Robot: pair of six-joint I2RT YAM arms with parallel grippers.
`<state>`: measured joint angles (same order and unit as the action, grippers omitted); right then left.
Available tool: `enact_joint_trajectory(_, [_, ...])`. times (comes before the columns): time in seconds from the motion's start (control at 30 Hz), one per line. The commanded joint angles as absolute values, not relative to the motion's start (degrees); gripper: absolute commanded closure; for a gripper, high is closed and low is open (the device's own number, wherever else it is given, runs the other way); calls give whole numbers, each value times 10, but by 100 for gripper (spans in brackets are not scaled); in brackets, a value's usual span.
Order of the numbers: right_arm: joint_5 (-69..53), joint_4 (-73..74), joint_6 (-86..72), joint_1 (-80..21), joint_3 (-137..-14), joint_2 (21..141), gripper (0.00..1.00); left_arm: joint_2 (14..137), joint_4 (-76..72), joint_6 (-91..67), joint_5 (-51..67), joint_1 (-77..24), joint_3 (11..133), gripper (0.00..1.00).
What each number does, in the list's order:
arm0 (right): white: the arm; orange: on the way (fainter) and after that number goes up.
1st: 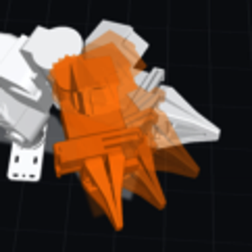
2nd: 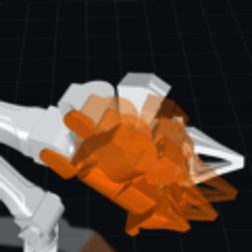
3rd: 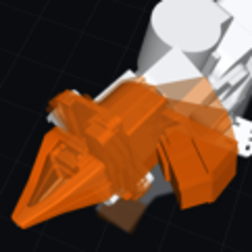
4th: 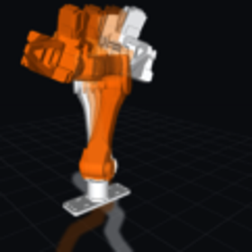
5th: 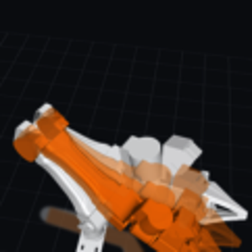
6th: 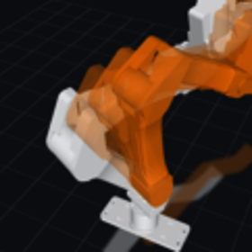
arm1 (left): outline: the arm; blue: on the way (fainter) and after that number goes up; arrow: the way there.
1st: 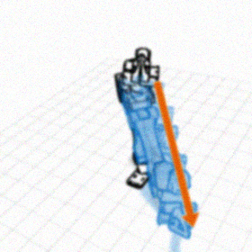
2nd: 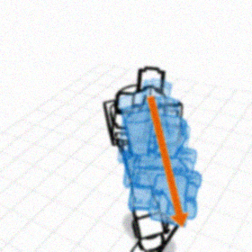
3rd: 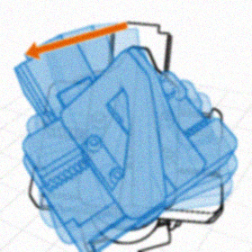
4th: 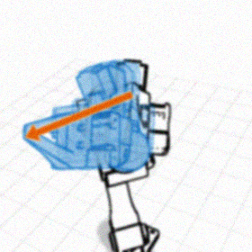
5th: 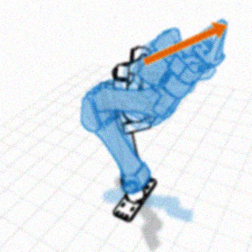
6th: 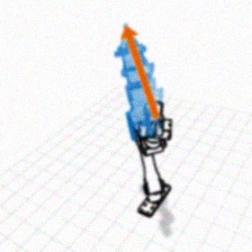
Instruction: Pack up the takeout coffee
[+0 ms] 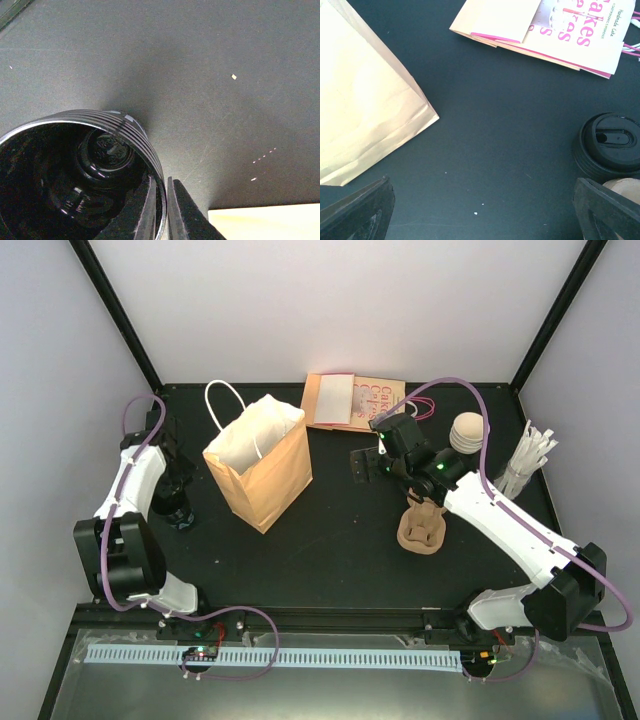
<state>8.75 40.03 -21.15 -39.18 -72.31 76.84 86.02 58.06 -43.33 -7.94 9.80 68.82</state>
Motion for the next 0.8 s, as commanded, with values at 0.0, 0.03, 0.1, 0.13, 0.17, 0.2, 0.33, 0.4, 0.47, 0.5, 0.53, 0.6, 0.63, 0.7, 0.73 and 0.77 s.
enact_joint_trajectory(0.0, [83, 395, -215, -389, -736, 773, 0, 852, 584, -437, -89, 102, 692, 97])
enact_joint_trajectory(0.03, [83, 395, -215, -389, -736, 773, 0, 849, 587, -438, -91, 102, 693, 98])
enact_joint_trajectory(0.1, [84, 395, -214, -389, -737, 774, 0, 844, 591, -439, -91, 102, 695, 98])
enact_joint_trajectory(0.13, [84, 394, -214, -389, -738, 774, 0, 842, 592, -439, -92, 102, 696, 98])
enact_joint_trajectory(0.17, [84, 394, -214, -389, -738, 774, 0, 840, 594, -440, -93, 102, 697, 98])
enact_joint_trajectory(0.2, [84, 394, -214, -389, -738, 775, 0, 838, 595, -440, -92, 102, 698, 99])
enact_joint_trajectory(0.33, [83, 393, -214, -389, -738, 776, 0, 830, 605, -440, -90, 101, 706, 98])
enact_joint_trajectory(0.4, [83, 392, -214, -389, -739, 777, 0, 824, 610, -439, -91, 101, 710, 98])
enact_joint_trajectory(0.47, [82, 392, -214, -389, -740, 777, 0, 817, 614, -437, -94, 101, 716, 98])
enact_joint_trajectory(0.5, [83, 393, -214, -389, -739, 776, 0, 815, 620, -436, -98, 101, 720, 99])
enact_joint_trajectory(0.53, [82, 392, -214, -389, -738, 775, 0, 813, 625, -435, -103, 102, 725, 98])
enact_joint_trajectory(0.6, [81, 388, -214, -389, -734, 772, 0, 812, 636, -434, -108, 101, 735, 98])
enact_joint_trajectory(0.63, [81, 387, -215, -389, -733, 772, 0, 810, 639, -434, -108, 101, 740, 98])
enact_joint_trajectory(0.7, [79, 387, -214, -389, -733, 773, 0, 806, 645, -433, -108, 100, 746, 98])
enact_joint_trajectory(0.73, [78, 387, -214, -390, -734, 773, 0, 803, 646, -434, -108, 99, 749, 99])
enact_joint_trajectory(0.77, [78, 387, -214, -389, -735, 773, 0, 799, 647, -433, -108, 98, 751, 99])
